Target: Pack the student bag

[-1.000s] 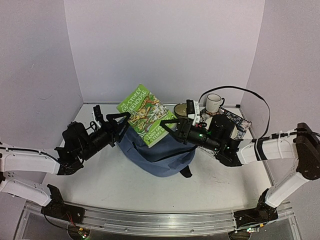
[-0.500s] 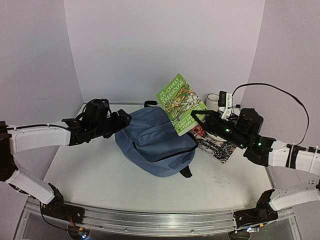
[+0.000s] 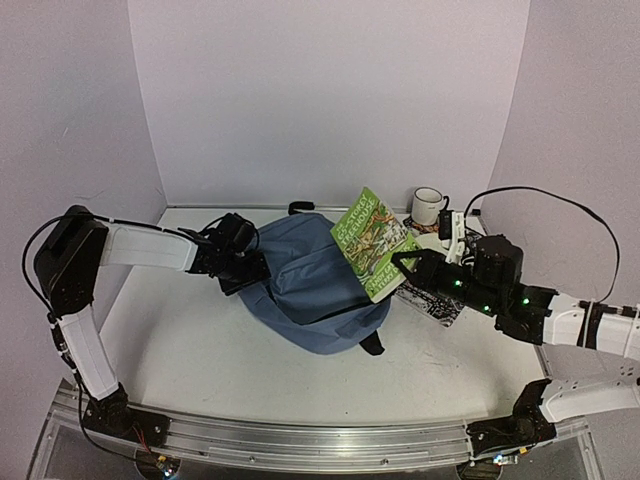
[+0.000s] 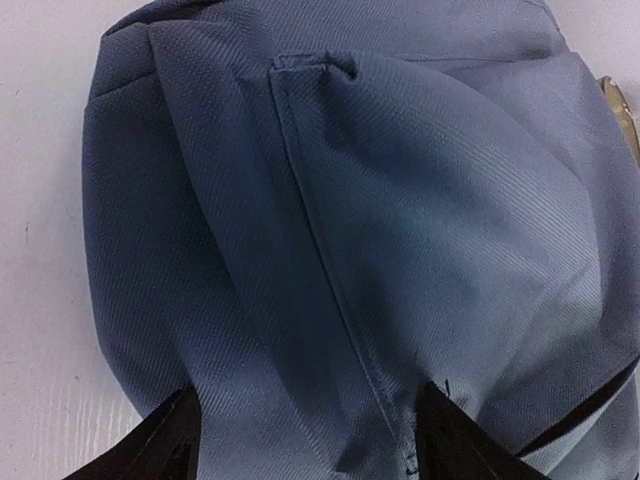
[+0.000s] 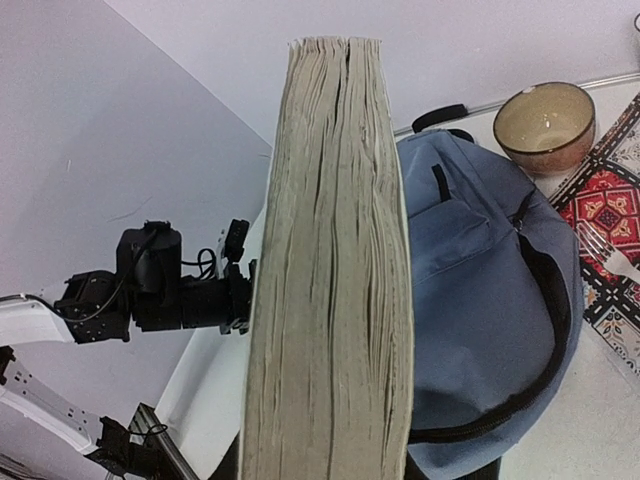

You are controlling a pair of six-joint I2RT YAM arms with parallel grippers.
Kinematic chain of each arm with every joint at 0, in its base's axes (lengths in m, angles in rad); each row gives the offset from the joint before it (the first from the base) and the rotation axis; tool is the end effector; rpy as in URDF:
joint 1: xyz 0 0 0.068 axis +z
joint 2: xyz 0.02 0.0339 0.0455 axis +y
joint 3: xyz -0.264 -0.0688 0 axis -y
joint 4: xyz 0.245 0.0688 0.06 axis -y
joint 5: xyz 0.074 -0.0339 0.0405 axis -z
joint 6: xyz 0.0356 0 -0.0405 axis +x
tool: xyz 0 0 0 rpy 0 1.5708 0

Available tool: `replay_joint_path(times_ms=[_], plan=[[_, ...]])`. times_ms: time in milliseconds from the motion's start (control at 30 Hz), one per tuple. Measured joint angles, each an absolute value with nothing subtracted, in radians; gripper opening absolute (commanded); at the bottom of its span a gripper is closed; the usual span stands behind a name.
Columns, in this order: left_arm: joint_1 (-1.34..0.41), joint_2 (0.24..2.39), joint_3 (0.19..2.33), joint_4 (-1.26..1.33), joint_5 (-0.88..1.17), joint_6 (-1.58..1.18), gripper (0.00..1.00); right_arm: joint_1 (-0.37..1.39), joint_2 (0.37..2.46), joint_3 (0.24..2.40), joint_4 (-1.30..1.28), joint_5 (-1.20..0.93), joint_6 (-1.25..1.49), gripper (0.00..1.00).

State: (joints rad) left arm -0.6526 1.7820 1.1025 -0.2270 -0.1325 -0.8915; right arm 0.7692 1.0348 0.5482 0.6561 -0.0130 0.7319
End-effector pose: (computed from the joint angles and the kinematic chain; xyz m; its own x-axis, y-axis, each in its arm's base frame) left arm 0.2976 -0.2216 0.1783 -0.8110 -0.3508 -0.4682 -0.1492 0.8978 -0.4143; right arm 0.1705 0.1658 0.2974 -0.3808 0.5614 -0.7347 -0.6052 0.4494 0.6571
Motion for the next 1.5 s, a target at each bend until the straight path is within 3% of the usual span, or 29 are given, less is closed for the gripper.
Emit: replay_joint_path(times_ms=[100,300,767,833,1100,1200,1500], plan=[[-0.646,1.833,1.139,-0.236,-0.118,-0.894,0.51,0.769,1.033,0.543,0.649,-0.013,0.732,0.0],[-0.614,1.874,1.147,-0.232,-0.075,-0.917,0.03,0.769,1.024,0.542,0.649,-0.012,0.731,0.0],[-0.478,1.467,1.012,-0.273,-0.055,-0.907,0.0,0.769,1.03,0.591,0.523,-0.024,0.647,0.0],[-0.453,1.412,1.007,-0.313,-0.084,-0.894,0.07,0.769,1.039,0.613,0.511,-0.036,0.629,0.0],[-0.424,1.321,0.956,-0.382,-0.213,-0.833,0.59,0.769,1.117,0.689,0.488,-0.11,0.57,0.0],[-0.425,1.32,0.953,-0.426,-0.245,-0.796,0.7,0.769,1.159,0.703,0.473,-0.137,0.549,0.0],[-0.551,1.316,0.982,-0.519,-0.267,-0.625,0.83,0.771,1.184,0.716,0.364,-0.131,0.461,0.0]])
